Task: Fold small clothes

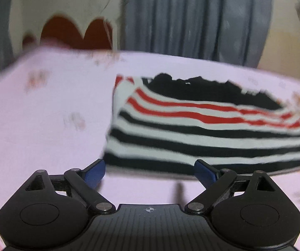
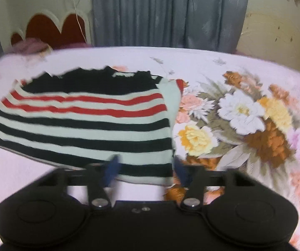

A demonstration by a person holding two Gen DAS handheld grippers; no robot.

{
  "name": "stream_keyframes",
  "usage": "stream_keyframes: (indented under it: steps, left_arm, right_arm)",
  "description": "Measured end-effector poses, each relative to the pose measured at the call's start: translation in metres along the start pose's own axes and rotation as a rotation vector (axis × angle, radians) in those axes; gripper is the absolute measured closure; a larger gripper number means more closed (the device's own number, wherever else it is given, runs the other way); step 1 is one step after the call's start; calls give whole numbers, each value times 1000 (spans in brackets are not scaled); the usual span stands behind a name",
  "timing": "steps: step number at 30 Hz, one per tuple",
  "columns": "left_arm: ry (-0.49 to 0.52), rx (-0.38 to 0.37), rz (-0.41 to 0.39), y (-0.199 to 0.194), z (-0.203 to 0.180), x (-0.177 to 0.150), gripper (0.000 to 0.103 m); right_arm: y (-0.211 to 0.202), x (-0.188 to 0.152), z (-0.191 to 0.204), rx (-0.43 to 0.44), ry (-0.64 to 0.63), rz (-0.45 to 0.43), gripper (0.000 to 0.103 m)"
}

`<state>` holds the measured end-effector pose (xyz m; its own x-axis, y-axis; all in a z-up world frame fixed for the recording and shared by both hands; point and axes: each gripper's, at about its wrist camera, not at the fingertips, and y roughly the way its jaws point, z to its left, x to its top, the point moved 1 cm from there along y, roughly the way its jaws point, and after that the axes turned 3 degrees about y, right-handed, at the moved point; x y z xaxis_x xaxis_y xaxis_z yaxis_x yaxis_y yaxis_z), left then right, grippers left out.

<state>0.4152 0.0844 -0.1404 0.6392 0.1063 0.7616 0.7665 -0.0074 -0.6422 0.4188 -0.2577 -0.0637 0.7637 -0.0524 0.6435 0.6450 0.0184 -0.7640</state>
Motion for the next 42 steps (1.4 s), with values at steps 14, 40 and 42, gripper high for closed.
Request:
stream_keyframes:
  steps: [14,40,42]
  left_arm:
    - [-577,-153,-47,56,53,-8,38]
    - [-667,-210,-74,71,63,14,85]
    - [-631,-212,-96,63,55,24,85]
  right_arm:
    - [39,35,49,193,63,7,90]
    - [120,59,118,201,-45,100,103]
    - [121,59,115,216,-34,104,103]
